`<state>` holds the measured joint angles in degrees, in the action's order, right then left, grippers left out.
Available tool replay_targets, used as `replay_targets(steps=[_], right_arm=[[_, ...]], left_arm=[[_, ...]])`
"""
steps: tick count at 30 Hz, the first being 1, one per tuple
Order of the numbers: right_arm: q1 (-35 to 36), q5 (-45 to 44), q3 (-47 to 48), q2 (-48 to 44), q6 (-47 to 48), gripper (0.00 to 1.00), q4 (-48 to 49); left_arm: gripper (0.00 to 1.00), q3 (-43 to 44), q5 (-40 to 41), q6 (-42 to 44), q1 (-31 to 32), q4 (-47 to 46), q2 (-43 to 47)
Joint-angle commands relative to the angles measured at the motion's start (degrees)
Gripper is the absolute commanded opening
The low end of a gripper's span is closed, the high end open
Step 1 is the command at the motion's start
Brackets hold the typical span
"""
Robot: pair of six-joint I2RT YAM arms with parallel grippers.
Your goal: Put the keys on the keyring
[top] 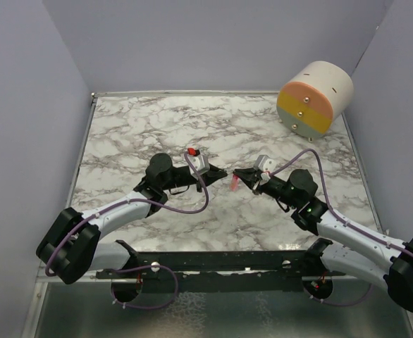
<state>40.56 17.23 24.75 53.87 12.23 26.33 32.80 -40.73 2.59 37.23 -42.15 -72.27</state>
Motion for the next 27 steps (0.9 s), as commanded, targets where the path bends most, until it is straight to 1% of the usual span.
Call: replay_targets(steps=[1, 7, 10, 13, 18, 23, 27], right_arm=[[0.4, 0.9, -0.5, 0.2, -0.5, 0.01, 2.0], [0.4, -4.3, -0.5, -0.4, -2.9, 0.01, 0.7], [0.4, -6.7, -1.2, -0.8, -4.4, 0.01, 0.9], [0.4, -8.0, -1.6, -0.8, -5.7, 0.01, 1.0], [0.4, -8.5, -1.1, 0.4, -7.5, 0.01, -0.5], [0.4, -9.4, 0.5, 3.0, -10.3, 0.01, -3.6], [0.4, -9.1, 1.3, 4.8, -12.8, 0.01, -5.5]], left_arm=[[0.00, -0.8, -2.0, 0.2, 0.2, -3.2, -0.6], [0.00, -0.8, 2.8, -3.7, 0.2, -3.2, -3.2], [0.07, -0.6, 5.4, -5.9, 0.2, -3.1, -5.8], [0.18, -0.6, 7.1, -8.1, 0.2, -3.0, -7.4], [0.27, -0.2, 11.1, -10.5, 0.0, -0.6, -9.1], [0.29, 0.1, 14.5, -12.4, 0.1, 2.3, -9.0], [0.29, -0.6, 17.9, -13.1, 0.0, 4.6, -6.7]])
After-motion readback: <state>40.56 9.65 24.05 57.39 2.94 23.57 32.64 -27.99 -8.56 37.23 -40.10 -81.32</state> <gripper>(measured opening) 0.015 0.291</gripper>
